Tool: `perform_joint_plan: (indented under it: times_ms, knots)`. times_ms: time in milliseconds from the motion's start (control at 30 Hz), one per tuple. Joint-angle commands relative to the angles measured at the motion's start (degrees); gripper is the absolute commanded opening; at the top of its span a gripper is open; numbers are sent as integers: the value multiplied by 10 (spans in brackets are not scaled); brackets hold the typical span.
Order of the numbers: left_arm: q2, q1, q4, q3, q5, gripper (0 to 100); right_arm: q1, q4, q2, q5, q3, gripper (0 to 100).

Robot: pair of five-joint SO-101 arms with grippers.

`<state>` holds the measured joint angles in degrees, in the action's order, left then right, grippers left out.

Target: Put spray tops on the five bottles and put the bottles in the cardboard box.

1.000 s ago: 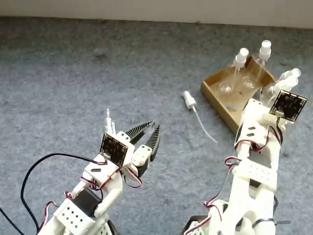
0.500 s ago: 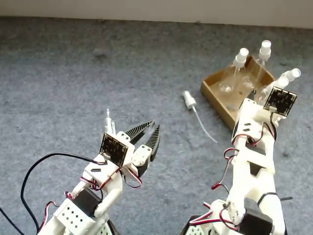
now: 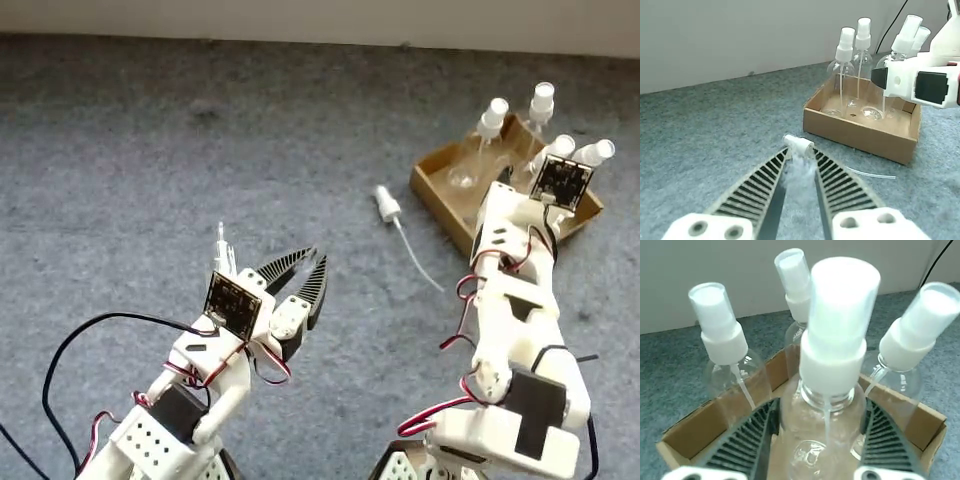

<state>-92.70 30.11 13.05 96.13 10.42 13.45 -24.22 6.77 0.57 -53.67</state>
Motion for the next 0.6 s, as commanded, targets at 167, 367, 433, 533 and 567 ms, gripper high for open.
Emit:
perform_joint_plan:
  times_ms: [167,367,433,533,567]
  knots:
    - [-7,-9,-10,15,5,6,-6,-16,-44,-1,81,177]
    - [-6,-9,-10,15,5,6,-7,-17,-80,-4,98,177]
    - [-6,-9,-10,15,5,6,-7,-17,-87,-4,98,177]
    - [-6,-9,-10,15,5,6,-8,-17,-87,-2,97,178]
    - [-6,-9,-10,15,5,6,-8,-17,-87,-2,96,180]
